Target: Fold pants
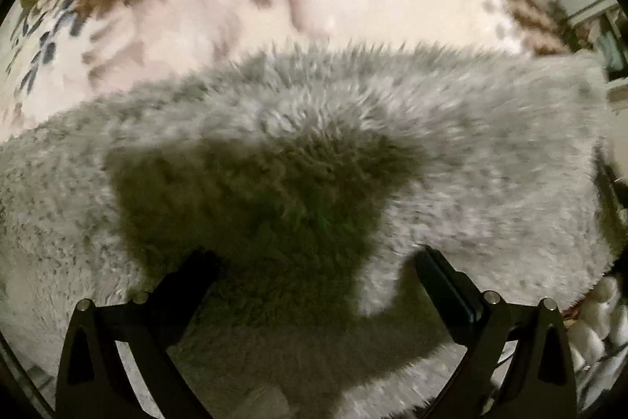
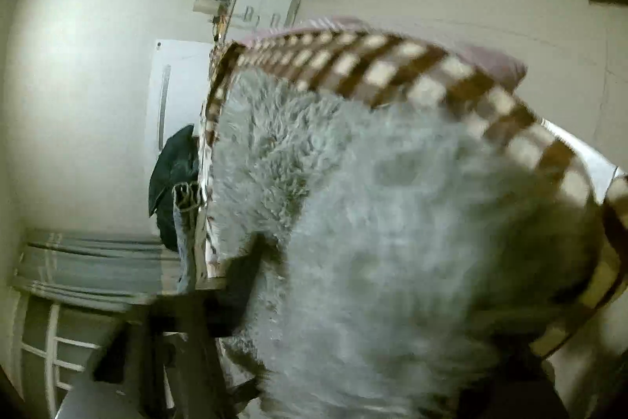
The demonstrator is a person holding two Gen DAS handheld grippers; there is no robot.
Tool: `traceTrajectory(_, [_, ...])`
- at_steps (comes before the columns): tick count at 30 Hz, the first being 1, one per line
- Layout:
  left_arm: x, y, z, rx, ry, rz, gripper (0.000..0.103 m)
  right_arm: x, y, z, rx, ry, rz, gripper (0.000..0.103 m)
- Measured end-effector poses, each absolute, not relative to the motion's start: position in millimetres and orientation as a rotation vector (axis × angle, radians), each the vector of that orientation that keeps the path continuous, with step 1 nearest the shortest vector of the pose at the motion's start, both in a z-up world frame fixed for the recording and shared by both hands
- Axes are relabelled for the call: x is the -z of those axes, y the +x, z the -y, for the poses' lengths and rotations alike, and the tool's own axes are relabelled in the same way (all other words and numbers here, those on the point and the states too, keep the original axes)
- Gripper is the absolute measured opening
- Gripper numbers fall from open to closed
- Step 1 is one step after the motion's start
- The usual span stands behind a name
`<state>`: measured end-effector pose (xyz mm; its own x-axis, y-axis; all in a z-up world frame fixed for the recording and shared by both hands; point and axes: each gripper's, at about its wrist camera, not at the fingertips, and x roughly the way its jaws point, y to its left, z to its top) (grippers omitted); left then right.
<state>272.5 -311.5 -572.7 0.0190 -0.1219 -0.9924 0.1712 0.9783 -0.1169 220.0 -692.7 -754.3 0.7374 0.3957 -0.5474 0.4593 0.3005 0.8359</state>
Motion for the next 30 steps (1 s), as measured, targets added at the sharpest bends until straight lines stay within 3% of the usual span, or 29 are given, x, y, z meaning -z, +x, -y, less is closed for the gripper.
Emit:
traceTrajectory(9, [494, 251, 258, 0.222, -0.018, -1.400, 0.103, 647, 234, 636, 0.059, 1.149, -0.778, 0.020])
traceTrajectory(16, [460, 246, 164, 0.175, -0.093, -1.355, 0.103, 596, 244, 545, -0.024, 1.064, -0.824, 0.019])
traceTrajectory(30, [478, 207, -29, -0.116, -0.247, -1.395, 0.103, 636, 286, 320, -0.219, 0.835, -1.057, 0.018])
